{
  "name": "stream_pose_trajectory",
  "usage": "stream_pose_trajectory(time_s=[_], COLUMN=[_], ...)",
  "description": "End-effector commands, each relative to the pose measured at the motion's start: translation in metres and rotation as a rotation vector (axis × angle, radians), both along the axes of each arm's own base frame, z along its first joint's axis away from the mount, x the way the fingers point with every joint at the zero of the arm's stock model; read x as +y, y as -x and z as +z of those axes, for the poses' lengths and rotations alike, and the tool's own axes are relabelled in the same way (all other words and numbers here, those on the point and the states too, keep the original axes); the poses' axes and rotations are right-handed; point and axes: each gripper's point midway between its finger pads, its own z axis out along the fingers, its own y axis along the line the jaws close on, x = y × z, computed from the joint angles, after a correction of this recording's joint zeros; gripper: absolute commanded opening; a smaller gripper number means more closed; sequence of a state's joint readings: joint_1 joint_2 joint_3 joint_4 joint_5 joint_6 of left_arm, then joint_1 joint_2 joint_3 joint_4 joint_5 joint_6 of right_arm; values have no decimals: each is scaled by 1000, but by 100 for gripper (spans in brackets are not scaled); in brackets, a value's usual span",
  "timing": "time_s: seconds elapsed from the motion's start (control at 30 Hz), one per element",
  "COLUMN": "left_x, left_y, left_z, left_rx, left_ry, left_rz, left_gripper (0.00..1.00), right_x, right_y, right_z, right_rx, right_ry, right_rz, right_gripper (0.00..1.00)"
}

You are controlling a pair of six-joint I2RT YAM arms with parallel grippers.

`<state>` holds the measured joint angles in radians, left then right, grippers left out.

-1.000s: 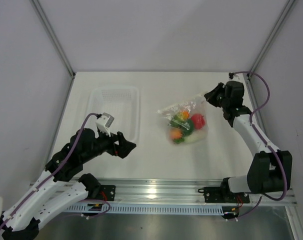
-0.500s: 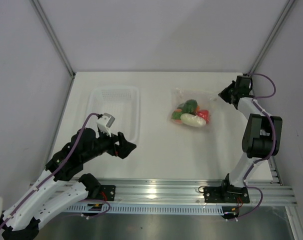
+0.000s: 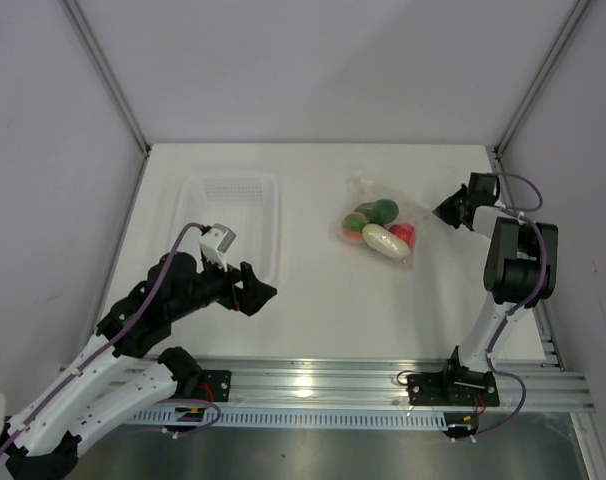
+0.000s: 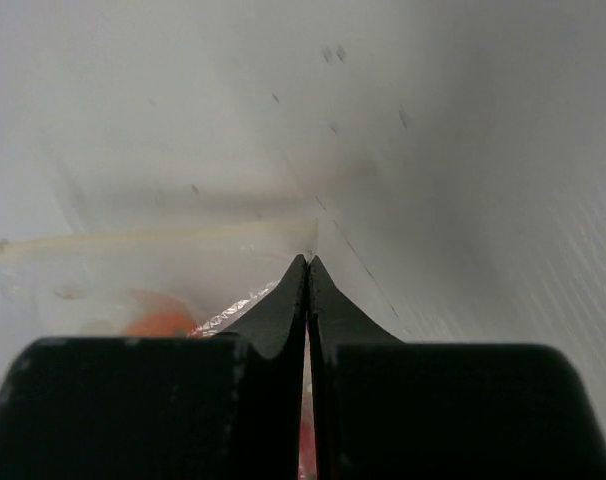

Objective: Place the food in the zip-top bag and seal the zipper
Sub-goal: Place the zipper food storage bag at the center of the board, then reset both arms

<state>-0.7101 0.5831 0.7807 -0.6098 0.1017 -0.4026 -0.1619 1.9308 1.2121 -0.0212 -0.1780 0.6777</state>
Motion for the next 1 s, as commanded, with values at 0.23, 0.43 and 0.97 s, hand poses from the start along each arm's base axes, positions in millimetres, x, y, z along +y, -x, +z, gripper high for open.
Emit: stream_pose_trajectory(time_s=[0.23, 0.43, 0.97], left_x=[-14, -18, -30], left_y=[0, -1, -79], left_z=[8, 5, 48], left_rx=[16, 28, -4], left_ry=[69, 67, 187], left_rz=[-34, -44, 105], left_gripper=[100, 100, 99], right_x=[15, 15, 87], right_y=[13, 11, 140], right_z=[9, 54, 144], right_rx=[-68, -132, -224], right_ry=[10, 82, 345], right_rz=[65, 83, 226], right_gripper=[22, 59, 99])
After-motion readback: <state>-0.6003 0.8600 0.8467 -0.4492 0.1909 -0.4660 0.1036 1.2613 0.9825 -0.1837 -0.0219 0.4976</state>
